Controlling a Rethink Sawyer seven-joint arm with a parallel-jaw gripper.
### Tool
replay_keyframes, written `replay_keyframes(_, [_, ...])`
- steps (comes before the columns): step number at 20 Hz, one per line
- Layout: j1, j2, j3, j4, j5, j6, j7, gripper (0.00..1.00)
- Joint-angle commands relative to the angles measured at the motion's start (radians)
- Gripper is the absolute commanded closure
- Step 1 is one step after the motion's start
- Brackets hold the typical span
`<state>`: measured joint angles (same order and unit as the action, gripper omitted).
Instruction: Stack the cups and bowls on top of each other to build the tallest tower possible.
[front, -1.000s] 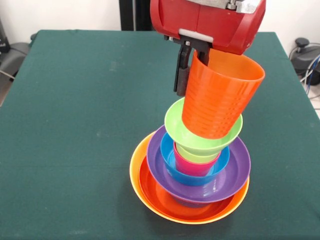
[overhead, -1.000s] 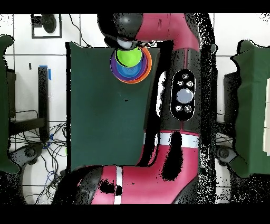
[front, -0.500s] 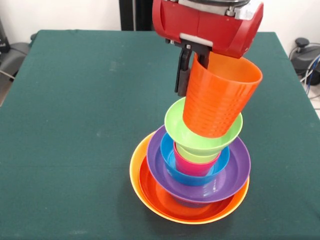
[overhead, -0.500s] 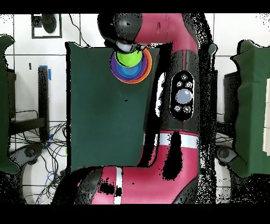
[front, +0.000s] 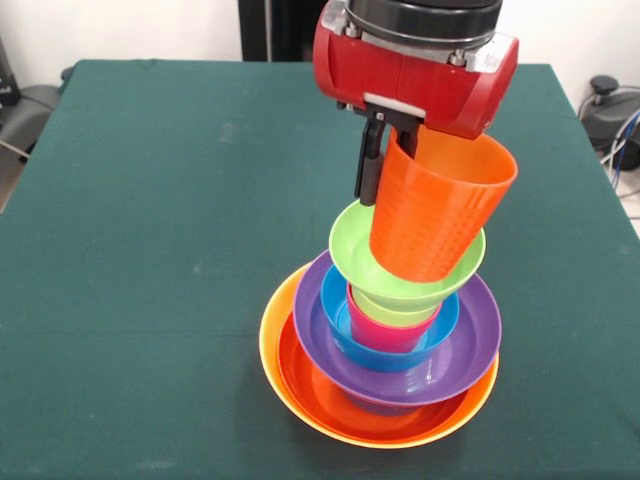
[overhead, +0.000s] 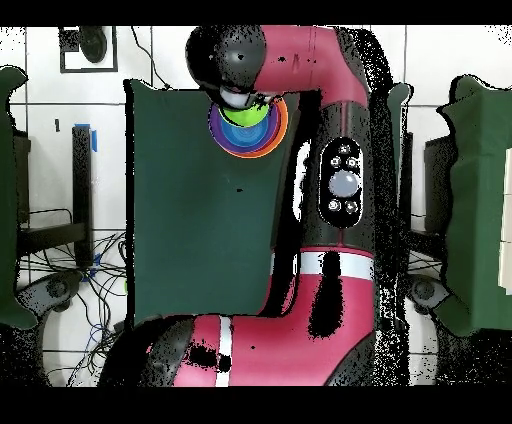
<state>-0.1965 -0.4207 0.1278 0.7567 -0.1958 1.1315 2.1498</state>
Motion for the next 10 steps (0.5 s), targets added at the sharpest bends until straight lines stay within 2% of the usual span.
replay_keyframes(1, [0.023,-0.022,0.023,0.138,-0.019,-0.051,-0.034,1.00])
replay_keyframes(10, [0.028,-0.006,0.025,0.117,-0.025,-0.041,-0.040,1.00])
